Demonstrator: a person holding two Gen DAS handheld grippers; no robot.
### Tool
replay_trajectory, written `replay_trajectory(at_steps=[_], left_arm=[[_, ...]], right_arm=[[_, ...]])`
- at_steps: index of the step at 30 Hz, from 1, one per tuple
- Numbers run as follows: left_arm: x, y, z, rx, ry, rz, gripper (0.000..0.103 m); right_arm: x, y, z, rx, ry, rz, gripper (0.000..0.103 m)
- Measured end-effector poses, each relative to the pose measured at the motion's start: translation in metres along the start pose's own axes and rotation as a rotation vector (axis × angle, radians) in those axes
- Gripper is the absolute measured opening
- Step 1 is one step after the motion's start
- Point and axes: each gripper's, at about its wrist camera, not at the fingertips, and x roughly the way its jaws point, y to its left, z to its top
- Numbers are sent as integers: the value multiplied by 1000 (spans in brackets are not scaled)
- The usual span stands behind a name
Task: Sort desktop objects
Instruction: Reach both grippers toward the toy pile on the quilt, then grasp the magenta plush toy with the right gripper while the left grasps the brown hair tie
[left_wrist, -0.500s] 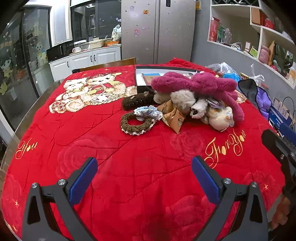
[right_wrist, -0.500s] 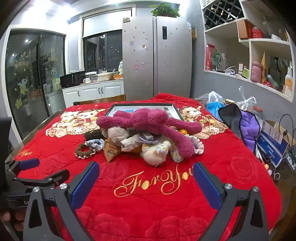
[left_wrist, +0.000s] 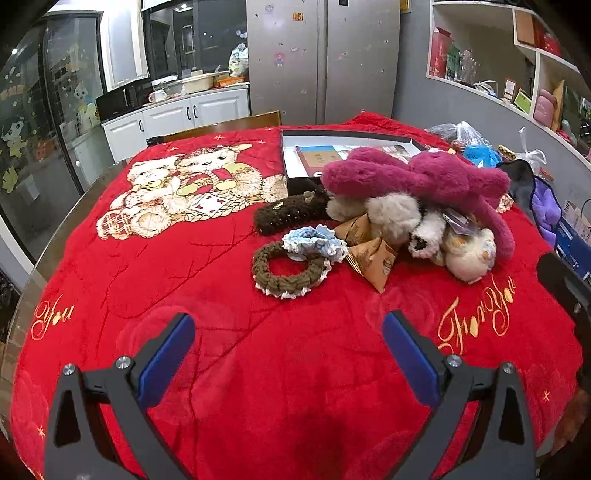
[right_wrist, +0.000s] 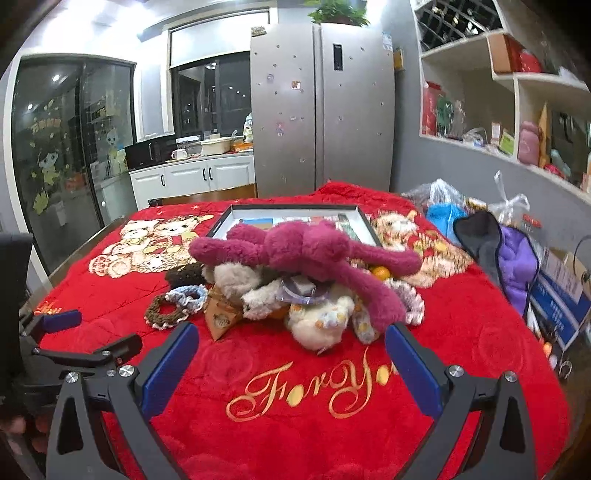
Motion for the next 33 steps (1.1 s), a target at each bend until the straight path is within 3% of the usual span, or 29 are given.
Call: replay_trajectory(at_steps=[17, 26, 33], left_arm=[[86, -2, 29, 15, 118, -25, 102], [125, 3, 34, -3, 177, -40, 102], [138, 4, 41, 14, 141, -45, 103]], right_arm=[[86, -24, 36, -30, 59, -66, 103], [131, -31, 45, -13, 101, -16, 103], [159, -30, 49, 8, 120, 67, 103]])
